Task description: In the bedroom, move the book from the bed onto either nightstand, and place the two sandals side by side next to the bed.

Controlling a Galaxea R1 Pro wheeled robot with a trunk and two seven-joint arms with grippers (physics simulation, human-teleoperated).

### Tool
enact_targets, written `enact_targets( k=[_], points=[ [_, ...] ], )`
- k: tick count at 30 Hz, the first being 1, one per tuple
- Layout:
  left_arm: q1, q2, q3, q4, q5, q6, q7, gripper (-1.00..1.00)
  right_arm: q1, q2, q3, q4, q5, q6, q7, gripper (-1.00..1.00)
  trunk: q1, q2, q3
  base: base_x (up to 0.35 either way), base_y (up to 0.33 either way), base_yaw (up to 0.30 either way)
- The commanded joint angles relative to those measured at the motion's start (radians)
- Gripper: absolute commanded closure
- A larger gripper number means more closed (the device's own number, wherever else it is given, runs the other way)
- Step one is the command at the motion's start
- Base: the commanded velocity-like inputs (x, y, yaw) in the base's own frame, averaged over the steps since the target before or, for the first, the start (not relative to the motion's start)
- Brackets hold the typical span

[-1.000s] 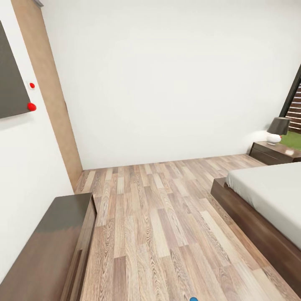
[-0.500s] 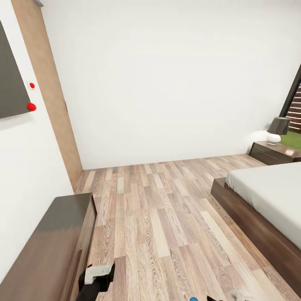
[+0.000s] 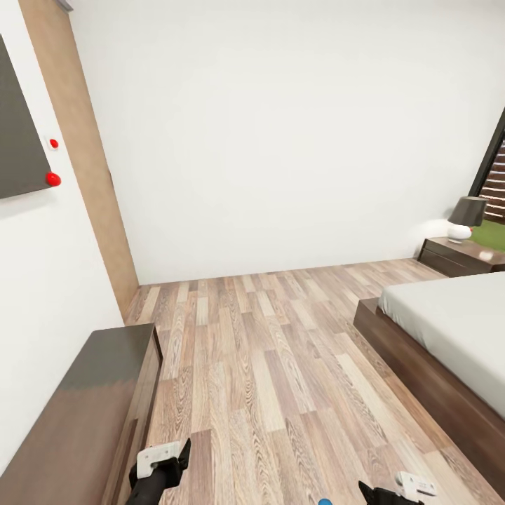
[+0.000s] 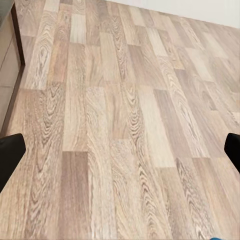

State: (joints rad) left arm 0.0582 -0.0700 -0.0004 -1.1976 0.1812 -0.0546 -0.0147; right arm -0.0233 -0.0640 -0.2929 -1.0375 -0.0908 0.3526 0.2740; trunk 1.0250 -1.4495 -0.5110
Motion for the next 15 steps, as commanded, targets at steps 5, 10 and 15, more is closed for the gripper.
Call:
enact_targets(
  k=[5,10,15],
  points=[
    [0.0,0.0,-0.001,0.001,0.014,-0.001,0.0,-1.0,-0.069,0.0,-0.002,-0.002,-0.01,0.019,-0.005,-1.0,0.0,0.0,-0.001,0.0,0.0,0.0],
    [0.0,-0.001,-0.003,0.0,0.014,0.001,0.002,-1.0,-0.207,0.001,0.0,0.026,-0.011,0.116,-0.008,-1.0,0.0,0.0,-0.001,0.0,0.0,0.0],
    [0.0,-0.002,-0.006,0.0,0.014,0.002,0.001,-1.0,-0.293,0.003,0.004,0.052,0.005,0.213,-0.011,-1.0,0.0,0.0,-0.001,0.0,0.0,0.0]
  ],
)
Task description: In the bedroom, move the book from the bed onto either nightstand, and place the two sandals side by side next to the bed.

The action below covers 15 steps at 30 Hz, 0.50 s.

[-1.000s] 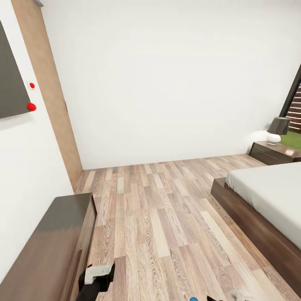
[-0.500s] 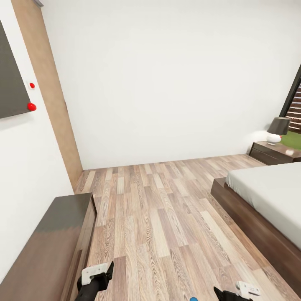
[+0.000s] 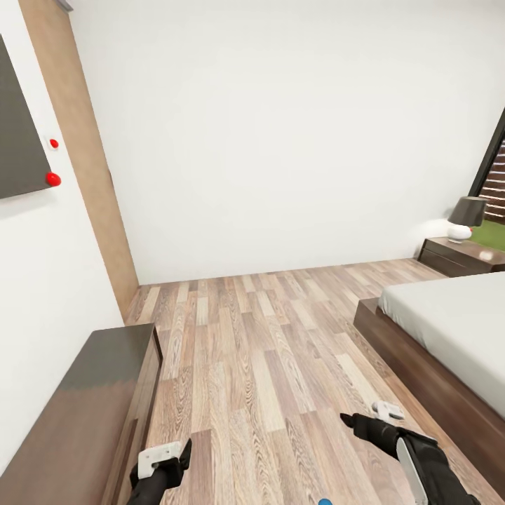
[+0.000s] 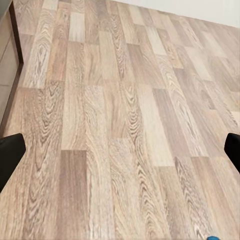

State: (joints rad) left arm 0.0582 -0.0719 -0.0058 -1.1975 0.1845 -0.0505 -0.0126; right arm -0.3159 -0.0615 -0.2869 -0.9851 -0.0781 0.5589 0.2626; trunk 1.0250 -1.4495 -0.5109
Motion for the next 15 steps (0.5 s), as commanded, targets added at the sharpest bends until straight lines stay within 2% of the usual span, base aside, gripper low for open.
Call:
enact_targets(
  k=[1,4,7,8,12,13,14,15],
  points=[
    [0.0,0.0,-0.001,0.0,0.01,-0.002,-0.002,-1.0,-0.01,0.0,-0.001,0.001,0.0,0.017,0.001,-1.0,0.0,0.0,-0.001,0.0,0.0,0.0],
    [0.0,0.001,-0.001,-0.001,0.009,-0.001,-0.006,-1.0,-0.037,0.004,0.001,0.009,0.042,0.042,0.0,-1.0,0.0,0.0,-0.001,0.0,0.0,0.0],
    [0.0,0.001,-0.001,-0.002,0.009,0.0,-0.033,-1.0,-0.051,0.009,0.005,0.044,0.11,0.054,-0.001,-1.0,0.0,0.0,-0.001,0.0,0.0,0.0],
    [0.0,0.002,-0.001,-0.003,0.009,0.0,-0.052,-1.0,-0.054,0.013,0.007,0.07,0.139,0.056,-0.003,-1.0,0.0,0.0,-0.001,0.0,0.0,0.0],
    [0.0,0.003,0.001,-0.018,0.009,0.012,-0.11,-1.0,-0.084,0.036,0.009,0.151,0.206,0.058,-0.025,-1.0,0.0,0.0,-0.001,0.0,0.0,0.0],
    [0.0,0.003,0.002,-0.035,0.009,0.027,-0.131,-1.0,-0.102,0.043,0.01,0.19,0.226,0.059,-0.039,-1.0,0.0,0.0,-0.001,0.0,0.0,0.0],
    [0.0,0.004,0.003,-0.11,0.009,0.092,-0.157,-1.0,-0.132,0.051,0.01,0.287,0.265,0.059,-0.081,-1.0,0.0,0.0,-0.001,0.0,0.0,0.0],
    [0.0,0.004,0.003,-0.13,0.009,0.108,-0.16,-1.0,-0.135,0.052,0.01,0.302,0.27,0.059,-0.088,-1.0,0.0,0.0,-0.001,0.0,0.0,0.0]
  ],
)
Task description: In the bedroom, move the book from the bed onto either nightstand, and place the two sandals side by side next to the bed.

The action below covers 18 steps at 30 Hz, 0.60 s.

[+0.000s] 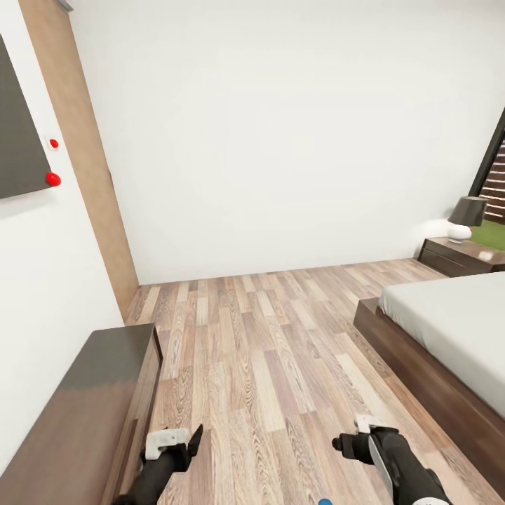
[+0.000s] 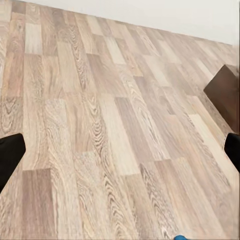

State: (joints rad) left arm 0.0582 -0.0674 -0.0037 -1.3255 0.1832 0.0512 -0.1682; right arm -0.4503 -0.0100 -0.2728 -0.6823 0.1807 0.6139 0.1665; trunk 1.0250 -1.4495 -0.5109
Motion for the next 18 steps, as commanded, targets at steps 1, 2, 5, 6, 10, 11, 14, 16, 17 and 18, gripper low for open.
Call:
enact_targets(
  k=[1,2,5,6,10,11,14,16,17,18],
  points=[
    [0.0,0.0,0.001,-0.047,0.01,0.037,-0.008,-1.0,-0.005,0.002,-0.003,0.021,0.018,0.004,-0.004,-1.0,0.0,-0.001,-0.001,0.0,0.0,0.0],
    [0.0,0.0,0.002,-0.071,0.01,0.051,-0.009,-1.0,-0.007,0.002,-0.003,0.029,0.02,0.004,-0.008,-1.0,0.0,-0.001,-0.001,0.0,0.0,0.0],
    [0.0,-0.003,0.001,-0.187,0.01,0.105,-0.013,-1.0,-0.011,0.003,-0.003,0.049,0.027,0.004,-0.02,-1.0,0.0,-0.001,-0.001,0.0,0.0,0.0],
    [-0.001,-0.004,0.0,-0.223,0.01,0.116,-0.013,-1.0,-0.012,0.004,-0.003,0.053,0.029,0.004,-0.022,-1.0,0.0,-0.001,-0.001,0.0,0.0,0.0],
    [-0.001,-0.006,-0.001,-0.269,0.011,0.13,-0.017,-1.0,-0.013,0.003,-0.002,0.057,0.03,0.004,-0.023,-1.0,0.0,-0.001,-0.001,0.0,0.0,0.0],
    [-0.001,-0.006,-0.002,-0.272,0.012,0.131,-0.02,-1.0,-0.013,0.002,-0.002,0.057,0.03,0.004,-0.024,-1.0,0.0,-0.001,-0.001,0.0,0.0,0.0],
    [-0.001,-0.005,-0.003,-0.276,0.014,0.134,-0.056,-1.0,-0.013,0.001,-0.002,0.057,0.031,0.004,-0.022,-1.0,0.0,-0.001,-0.001,0.0,0.0,0.0],
    [-0.001,-0.005,-0.003,-0.27,0.015,0.135,-0.101,-1.0,-0.013,0.001,-0.002,0.057,0.031,0.004,-0.021,-1.0,0.0,-0.001,-0.001,0.0,0.0,0.0],
    [-0.001,-0.005,-0.003,-0.267,0.015,0.135,-0.12,-1.0,-0.013,0.001,-0.002,0.057,0.031,0.004,-0.021,-1.0,0.0,-0.001,-0.001,0.0,0.0,0.0],
    [-0.001,-0.005,-0.003,-0.26,0.014,0.135,-0.158,-1.0,-0.013,0.001,-0.002,0.057,0.031,0.004,-0.02,-1.0,0.0,-0.001,-0.001,0.0,0.0,0.0]
  ],
)
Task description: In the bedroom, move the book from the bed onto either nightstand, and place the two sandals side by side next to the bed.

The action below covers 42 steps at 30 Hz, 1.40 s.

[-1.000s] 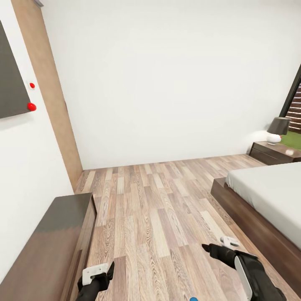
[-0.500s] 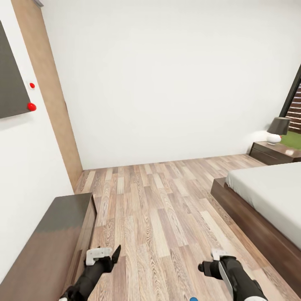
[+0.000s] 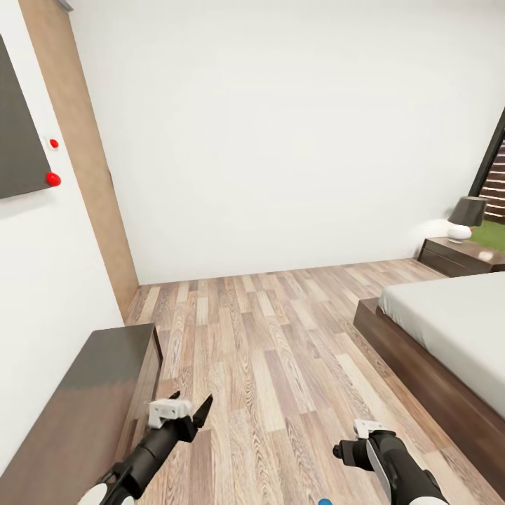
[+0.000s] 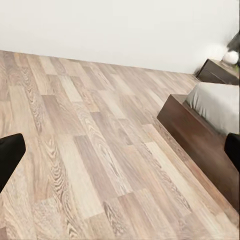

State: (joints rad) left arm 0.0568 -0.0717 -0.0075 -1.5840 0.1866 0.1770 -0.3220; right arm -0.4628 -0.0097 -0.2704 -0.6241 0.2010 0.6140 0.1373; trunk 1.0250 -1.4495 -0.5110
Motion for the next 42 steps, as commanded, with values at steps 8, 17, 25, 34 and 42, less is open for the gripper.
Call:
enact_targets(
  k=[8,17,25,34,42],
  points=[
    [0.0,-0.002,0.001,0.009,0.008,0.01,-0.104,-1.0,0.0,0.001,-0.004,0.0,0.011,0.004,0.01,-1.0,0.0,-0.001,-0.001,0.0,0.0,0.0],
    [0.0,-0.003,0.001,0.008,0.008,0.01,-0.109,-1.0,0.0,0.002,-0.003,0.0,0.011,0.004,0.009,-1.0,0.0,-0.001,-0.001,0.0,0.0,0.0],
    [0.0,-0.003,0.0,0.006,0.008,0.01,-0.109,-1.0,0.0,0.005,-0.003,0.0,0.011,0.004,0.006,-1.0,0.012,-0.022,-0.01,0.0,0.0,0.0],
    [0.0,-0.001,0.0,0.006,0.008,0.01,-0.112,-1.0,0.0,0.005,-0.002,-0.004,0.011,0.003,0.007,-1.0,0.046,-0.085,-0.038,0.0,0.0,0.0],
    [0.0,-0.002,0.0,0.006,0.008,0.01,-0.112,-1.0,0.0,0.005,-0.003,-0.008,0.011,0.003,0.008,-1.0,0.077,-0.141,-0.063,0.0,0.0,0.0]
  ],
)
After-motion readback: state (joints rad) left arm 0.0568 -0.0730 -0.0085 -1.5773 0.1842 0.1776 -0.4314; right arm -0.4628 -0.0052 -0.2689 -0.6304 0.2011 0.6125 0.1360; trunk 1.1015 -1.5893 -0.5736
